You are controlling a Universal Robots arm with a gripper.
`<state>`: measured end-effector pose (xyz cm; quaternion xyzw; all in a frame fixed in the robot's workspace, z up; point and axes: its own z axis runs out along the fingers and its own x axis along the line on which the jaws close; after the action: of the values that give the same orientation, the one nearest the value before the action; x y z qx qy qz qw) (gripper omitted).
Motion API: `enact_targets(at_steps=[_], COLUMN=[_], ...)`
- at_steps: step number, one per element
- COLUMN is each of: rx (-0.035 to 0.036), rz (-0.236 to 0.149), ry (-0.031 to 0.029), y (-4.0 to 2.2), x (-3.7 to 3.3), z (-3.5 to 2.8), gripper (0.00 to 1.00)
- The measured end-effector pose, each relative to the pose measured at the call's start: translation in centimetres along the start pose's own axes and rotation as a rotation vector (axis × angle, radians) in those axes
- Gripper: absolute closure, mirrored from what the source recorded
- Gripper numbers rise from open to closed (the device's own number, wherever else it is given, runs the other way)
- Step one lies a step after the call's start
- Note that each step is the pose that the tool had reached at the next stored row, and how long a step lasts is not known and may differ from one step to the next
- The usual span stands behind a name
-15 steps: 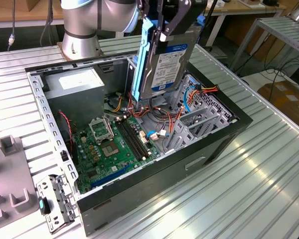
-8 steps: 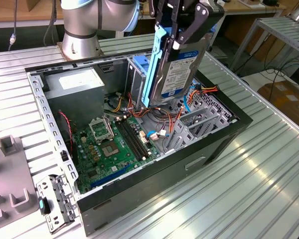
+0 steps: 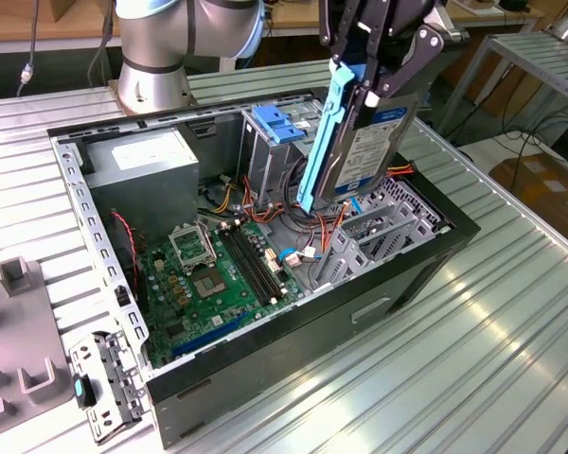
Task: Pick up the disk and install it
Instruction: 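Insert the disk into the insertion slot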
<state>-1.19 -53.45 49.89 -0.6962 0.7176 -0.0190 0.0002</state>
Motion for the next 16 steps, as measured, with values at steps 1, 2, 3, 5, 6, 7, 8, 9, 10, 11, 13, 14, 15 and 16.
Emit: enact_targets(at_steps=[1, 2, 3, 5, 6, 7, 8, 9, 10, 11, 13, 14, 15, 16], rx=[0.0001, 0.0001, 0.0001, 0.0001, 0.0001, 0.0001, 0.0001, 0.0001, 0.0001, 0.0001, 0.0002, 0.0002, 0.0001, 0.0001], rz=[0.000, 0.000, 0.000, 0.000, 0.000, 0.000, 0.000, 0.000, 0.000, 0.000, 0.000, 0.000, 0.000, 0.000], ry=[-0.0001, 0.0000, -0.0001, -0.0001, -0.0001, -0.0001, -0.0001, -0.0001, 0.0001, 0.0001, 0.0003, 0.0000, 0.0004, 0.0003], y=[0.00, 0.00, 0.00, -0.01, -0.01, -0.01, -0.01, -0.01, -0.03, -0.04, -0.23, -0.40, -0.95, -1.44], x=[0.00, 0.00, 0.00, 0.00, 0.00, 0.00, 0.00, 0.03, 0.33, 0.76, 1.07, 1.10, 1.09, 1.08], z=[0.00, 0.00, 0.00, 0.00, 0.01, 0.01, 0.01, 0.01, 0.05, 0.13, 0.22, 0.25, 0.26, 0.28], gripper=[0.63, 0.63, 0.63, 0.63, 0.63, 0.63, 0.63, 0.63, 0.63, 0.63, 0.63, 0.63, 0.63, 0.63])
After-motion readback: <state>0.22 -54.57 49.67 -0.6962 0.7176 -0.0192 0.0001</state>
